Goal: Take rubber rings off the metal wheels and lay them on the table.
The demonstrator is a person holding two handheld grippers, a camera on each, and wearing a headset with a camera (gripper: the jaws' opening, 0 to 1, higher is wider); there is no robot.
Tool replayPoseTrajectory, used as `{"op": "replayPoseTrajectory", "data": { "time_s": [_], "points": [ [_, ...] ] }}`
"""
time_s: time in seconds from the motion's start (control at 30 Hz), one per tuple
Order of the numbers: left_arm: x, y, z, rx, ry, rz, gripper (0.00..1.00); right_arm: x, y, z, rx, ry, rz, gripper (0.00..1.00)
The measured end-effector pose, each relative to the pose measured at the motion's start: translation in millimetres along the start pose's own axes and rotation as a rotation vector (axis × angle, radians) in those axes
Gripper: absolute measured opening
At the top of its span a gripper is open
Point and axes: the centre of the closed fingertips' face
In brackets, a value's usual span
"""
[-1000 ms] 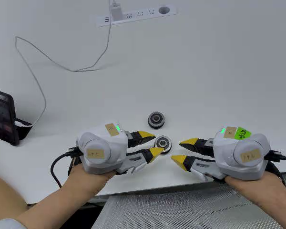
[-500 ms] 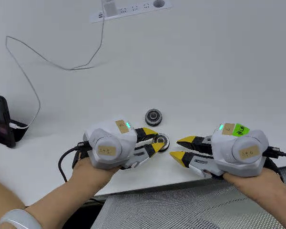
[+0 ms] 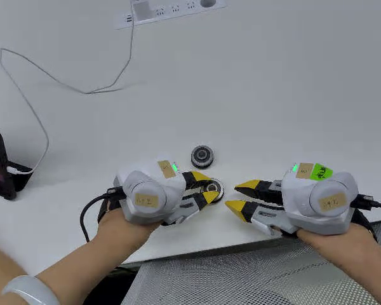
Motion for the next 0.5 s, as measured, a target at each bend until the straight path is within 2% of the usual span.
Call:
{"op": "replayPoseTrajectory", "data": {
  "time_s": [0.17,0.5],
  "points": [
    [0.0,1.6,1.1,-0.009,0.003,0.003,0.14,0.1,0.9,0.2,-0.001,0.0,0.005,0.2],
    [1.0,0.0,0.3,0.003,0.005,0.015,0.14,-1.0,2.2,2.2,-0.005,-0.006,0.012,0.2]
  ]
}}
Point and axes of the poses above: the centre of the closed fingertips' face, and the gripper's own axes: z roughly forward along the fingers, x roughly to its right, y roughly out of its underside, and after that the axes turned 5 degrees about y, right-handed
